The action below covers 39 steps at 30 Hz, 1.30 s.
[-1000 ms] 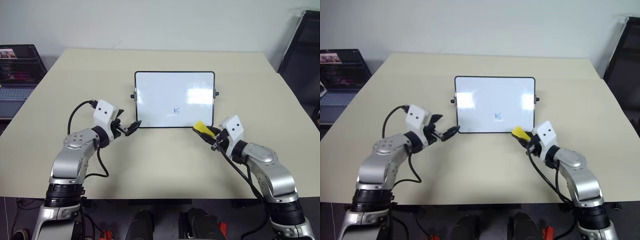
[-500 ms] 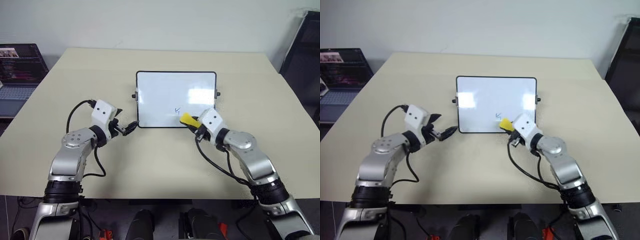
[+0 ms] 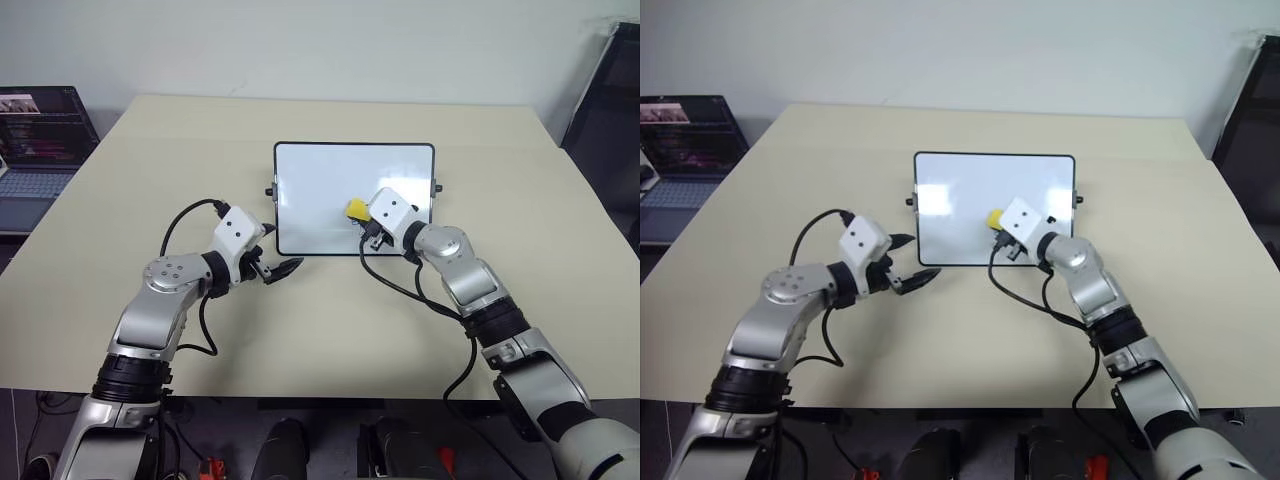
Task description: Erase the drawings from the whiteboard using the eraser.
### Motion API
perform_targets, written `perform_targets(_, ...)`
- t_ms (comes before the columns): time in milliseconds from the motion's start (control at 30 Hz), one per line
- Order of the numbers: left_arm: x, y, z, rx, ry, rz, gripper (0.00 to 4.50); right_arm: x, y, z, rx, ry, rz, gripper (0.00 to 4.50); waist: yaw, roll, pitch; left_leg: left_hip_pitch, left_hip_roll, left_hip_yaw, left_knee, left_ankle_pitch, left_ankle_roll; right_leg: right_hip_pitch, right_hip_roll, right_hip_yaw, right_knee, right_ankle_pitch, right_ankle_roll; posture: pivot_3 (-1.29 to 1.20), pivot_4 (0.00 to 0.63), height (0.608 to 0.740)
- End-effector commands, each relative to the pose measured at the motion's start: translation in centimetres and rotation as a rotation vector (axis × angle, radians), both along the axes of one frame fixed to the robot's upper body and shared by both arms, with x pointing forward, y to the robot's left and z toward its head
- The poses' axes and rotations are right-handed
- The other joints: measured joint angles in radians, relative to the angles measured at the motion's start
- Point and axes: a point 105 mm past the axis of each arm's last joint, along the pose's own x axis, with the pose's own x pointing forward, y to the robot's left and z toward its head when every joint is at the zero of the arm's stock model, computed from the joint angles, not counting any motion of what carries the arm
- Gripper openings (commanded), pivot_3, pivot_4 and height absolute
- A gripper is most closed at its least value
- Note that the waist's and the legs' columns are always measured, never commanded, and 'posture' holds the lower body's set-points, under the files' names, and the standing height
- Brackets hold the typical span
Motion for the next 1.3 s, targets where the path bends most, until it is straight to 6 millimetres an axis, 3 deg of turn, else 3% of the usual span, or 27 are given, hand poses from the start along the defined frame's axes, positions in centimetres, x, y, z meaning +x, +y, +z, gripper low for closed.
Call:
perform_targets(33, -0.3, -0.7, 2.1, -0.013, -0.069, -0.028, 4.50, -0.3, -0.8, -1.9, -0.096, 0.065, 0.012, 1.10, 0.000, 0.000, 0.000, 0.000, 0.000, 0.000, 0.000, 0.000, 0.000, 0.000, 0.000, 0.000, 0.001, 0.000, 0.000, 0.00, 0.150, 0.740)
perform_targets(233, -0.3, -1.3, 2.4, -0.027, -0.070, -0.036, 4.50, -0.8, -1.7, -2.4, -0.137, 0.074, 0.020, 1.10, 0.000, 0.000, 0.000, 0.005, 0.000, 0.000, 0.000, 0.000, 0.000, 0.004, 0.000, 0.000, 0.001, 0.000, 0.000, 0.00, 0.150, 0.740)
perform_targets(367, -0.3, -1.7, 2.2, -0.036, -0.061, -0.053, 4.50, 0.9, -2.3, 0.6, -0.079, -0.049, -0.080, 1.10, -0.001, 0.000, 0.000, 0.007, 0.000, 0.001, 0.001, 0.000, 0.000, 0.004, 0.000, 0.000, 0.005, 0.000, 0.000, 0.00, 0.150, 0.740)
perform_targets(433, -0.4, -1.9, 2.2, -0.039, -0.059, -0.057, 4.50, 1.2, -2.5, 0.9, -0.076, -0.059, -0.099, 1.10, -0.001, 0.000, 0.000, 0.008, 0.000, 0.001, 0.001, 0.000, 0.000, 0.004, 0.000, 0.001, 0.007, 0.000, 0.000, 0.00, 0.150, 0.740)
perform_targets(533, -0.5, -1.9, 2.1, -0.042, -0.055, -0.060, 4.50, 0.7, -2.8, -0.4, -0.115, -0.002, -0.072, 1.10, 0.000, 0.000, 0.000, 0.008, -0.001, 0.001, 0.002, 0.001, 0.000, 0.004, 0.000, 0.001, 0.008, 0.000, 0.000, 0.00, 0.150, 0.740)
perform_targets(667, -0.6, -1.9, 1.9, -0.044, -0.049, -0.060, 4.50, -1.6, -2.4, -3.3, -0.205, 0.120, 0.054, 1.10, 0.001, -0.001, 0.000, 0.008, -0.001, 0.001, 0.002, 0.001, 0.000, 0.004, 0.000, 0.001, 0.008, 0.000, 0.000, 0.00, 0.150, 0.740)
perform_targets(733, -0.6, -1.9, 1.8, -0.045, -0.048, -0.060, 4.50, -2.2, -2.2, -3.6, -0.225, 0.132, 0.080, 1.10, 0.000, -0.001, 0.000, 0.008, -0.001, 0.002, 0.002, 0.000, 0.000, 0.005, 0.000, 0.001, 0.007, 0.000, 0.000, 0.00, 0.150, 0.740)
perform_targets(833, -0.7, -1.9, 1.8, -0.045, -0.046, -0.060, 4.50, -1.7, -2.1, -2.7, -0.220, 0.071, 0.050, 1.10, -0.006, -0.001, 0.000, 0.009, 0.000, 0.002, 0.002, 0.001, 0.000, 0.004, 0.001, 0.001, 0.009, 0.000, 0.000, 0.00, 0.150, 0.740)
perform_targets(967, -0.7, -2.1, 1.8, -0.046, -0.044, -0.063, 4.50, 0.0, -1.4, 0.9, -0.134, -0.086, -0.019, 1.10, -0.015, -0.001, 0.000, 0.013, 0.000, 0.004, 0.002, 0.001, 0.000, 0.005, 0.001, 0.003, 0.013, 0.000, 0.000, 0.00, 0.150, 0.740)
perform_targets(1033, -0.8, -2.2, 1.9, -0.047, -0.044, -0.065, 4.50, 0.1, -0.8, 1.7, -0.105, -0.116, -0.015, 1.10, -0.018, -0.001, 0.000, 0.013, 0.000, 0.005, 0.002, 0.001, 0.000, 0.005, 0.001, 0.004, 0.013, -0.001, 0.001, 0.00, 0.150, 0.740)
perform_targets(1167, -0.9, -2.3, 2.0, -0.049, -0.042, -0.068, 4.50, 0.2, -0.5, 1.7, -0.097, -0.117, -0.015, 1.10, -0.021, -0.001, 0.000, 0.013, 0.000, 0.007, 0.000, 0.001, 0.000, 0.004, 0.001, 0.005, 0.012, -0.001, 0.000, 0.00, 0.150, 0.740)
perform_targets(1300, -1.0, -2.5, 2.2, -0.051, -0.040, -0.069, 4.50, -0.6, -0.4, -0.4, -0.172, -0.033, 0.039, 1.10, -0.021, -0.001, 0.000, 0.011, 0.000, 0.007, -0.001, 0.001, 0.000, 0.003, 0.001, 0.005, 0.010, -0.001, 0.000, 0.00, 0.150, 0.740)
